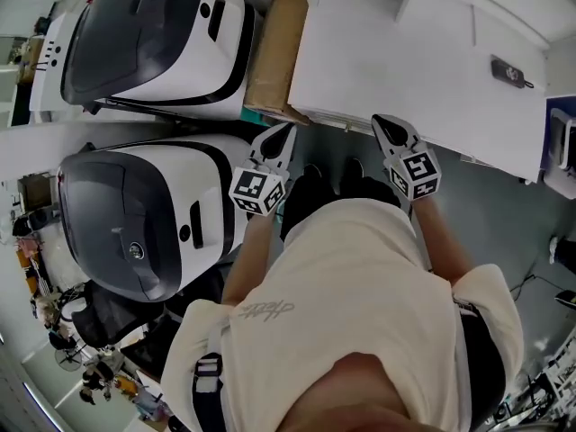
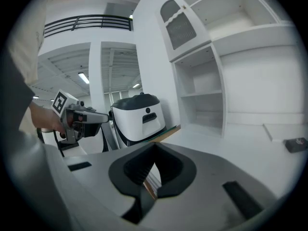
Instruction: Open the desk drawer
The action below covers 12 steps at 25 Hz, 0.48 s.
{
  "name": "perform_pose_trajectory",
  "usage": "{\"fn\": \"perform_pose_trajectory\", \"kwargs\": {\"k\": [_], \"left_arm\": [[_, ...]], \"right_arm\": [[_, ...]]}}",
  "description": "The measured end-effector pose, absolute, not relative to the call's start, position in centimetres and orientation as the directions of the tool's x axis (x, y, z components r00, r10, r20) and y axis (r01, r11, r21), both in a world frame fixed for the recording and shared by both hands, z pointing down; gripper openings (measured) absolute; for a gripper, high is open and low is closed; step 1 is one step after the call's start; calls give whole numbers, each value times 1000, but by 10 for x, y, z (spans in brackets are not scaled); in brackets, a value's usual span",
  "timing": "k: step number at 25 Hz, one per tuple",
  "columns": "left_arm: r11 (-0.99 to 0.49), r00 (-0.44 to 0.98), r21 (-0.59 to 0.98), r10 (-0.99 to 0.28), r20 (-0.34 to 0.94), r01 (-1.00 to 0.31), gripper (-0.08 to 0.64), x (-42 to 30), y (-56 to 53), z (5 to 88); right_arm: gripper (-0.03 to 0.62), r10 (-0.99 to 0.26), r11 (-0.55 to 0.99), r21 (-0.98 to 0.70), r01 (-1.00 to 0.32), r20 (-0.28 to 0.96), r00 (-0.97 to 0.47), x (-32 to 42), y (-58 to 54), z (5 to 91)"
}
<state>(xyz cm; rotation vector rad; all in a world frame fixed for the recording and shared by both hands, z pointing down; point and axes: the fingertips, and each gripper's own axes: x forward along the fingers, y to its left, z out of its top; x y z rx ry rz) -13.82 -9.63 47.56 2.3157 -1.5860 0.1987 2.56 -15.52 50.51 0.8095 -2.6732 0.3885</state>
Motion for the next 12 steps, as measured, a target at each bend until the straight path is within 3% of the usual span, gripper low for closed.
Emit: {"fn": "perform_pose_trajectory", "kwargs": {"k": [12], "left_arm": [[-498,553,248,-788,272,-831,0,-184,-140,481]], "right_arm": [[-6,-605,644,-215,-734,444,-661,-10,-163,495]]}}
